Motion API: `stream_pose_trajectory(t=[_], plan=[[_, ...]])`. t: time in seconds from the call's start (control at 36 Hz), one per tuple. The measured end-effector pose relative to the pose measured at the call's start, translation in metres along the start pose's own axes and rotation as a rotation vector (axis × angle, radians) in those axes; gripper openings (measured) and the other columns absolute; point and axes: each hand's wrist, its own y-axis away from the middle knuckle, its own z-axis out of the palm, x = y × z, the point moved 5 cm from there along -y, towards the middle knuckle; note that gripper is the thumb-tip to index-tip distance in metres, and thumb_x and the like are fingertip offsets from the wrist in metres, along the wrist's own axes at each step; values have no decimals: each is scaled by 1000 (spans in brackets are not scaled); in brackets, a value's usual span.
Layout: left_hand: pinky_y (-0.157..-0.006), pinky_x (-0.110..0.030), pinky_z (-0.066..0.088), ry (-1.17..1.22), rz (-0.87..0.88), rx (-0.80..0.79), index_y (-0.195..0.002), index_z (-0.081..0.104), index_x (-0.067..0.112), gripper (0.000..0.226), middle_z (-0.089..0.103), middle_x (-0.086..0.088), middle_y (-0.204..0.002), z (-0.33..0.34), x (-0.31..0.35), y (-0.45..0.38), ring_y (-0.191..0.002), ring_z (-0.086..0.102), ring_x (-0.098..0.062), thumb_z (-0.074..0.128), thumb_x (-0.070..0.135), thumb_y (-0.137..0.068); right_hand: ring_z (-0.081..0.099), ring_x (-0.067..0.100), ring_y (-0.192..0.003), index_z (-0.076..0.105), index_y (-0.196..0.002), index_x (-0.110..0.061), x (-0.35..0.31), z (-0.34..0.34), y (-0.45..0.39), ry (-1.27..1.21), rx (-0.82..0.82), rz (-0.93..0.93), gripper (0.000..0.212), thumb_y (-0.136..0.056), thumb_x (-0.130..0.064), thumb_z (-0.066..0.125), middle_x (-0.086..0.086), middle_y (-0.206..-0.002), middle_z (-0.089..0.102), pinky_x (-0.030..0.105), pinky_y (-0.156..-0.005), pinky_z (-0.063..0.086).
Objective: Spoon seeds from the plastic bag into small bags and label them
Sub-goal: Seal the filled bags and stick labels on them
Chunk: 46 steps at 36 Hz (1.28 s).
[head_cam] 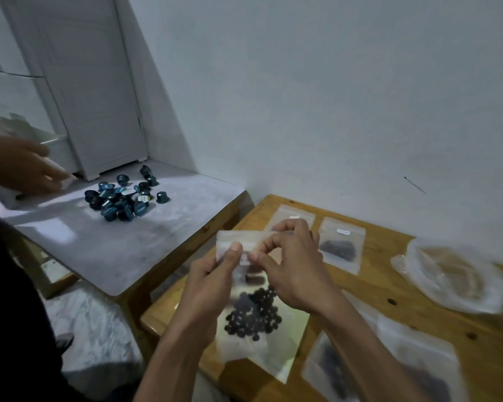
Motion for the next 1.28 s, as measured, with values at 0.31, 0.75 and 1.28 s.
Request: stream_pose_trajectory(t=[0.31, 0.75, 1.28], plan=[[-81, -41, 56, -40, 57, 8, -86, 78, 3, 24, 78, -13, -88, 28, 1, -2, -86, 76, -26, 62, 18, -94, 47, 6, -110, 41, -107, -40, 33, -15, 20, -234, 219, 132, 42, -82, -43, 75, -17, -115, 43, 27, -93, 48], [-81, -49, 59, -200, 51, -24, -70, 77, 8, 26, 77, -11, -78, 67, 6, -61, -80, 75, -32, 72, 24, -89, 63, 1, -87, 36, -125, -44, 85, -33, 5, -654, 237, 344, 58, -86, -27, 75, -20, -103, 57, 19, -68, 54], [-89, -35, 54, -754, 105, -64, -140, 49, 14, 74, 60, -10, -136, 82, -20, -221, -119, 61, -29, 84, 34, -79, 60, 26, -108, 46, -122, -16, 144, -3, -139, -264, 386, 532, 51, -83, -18, 78, 8, -125, 59, 26, -75, 51]])
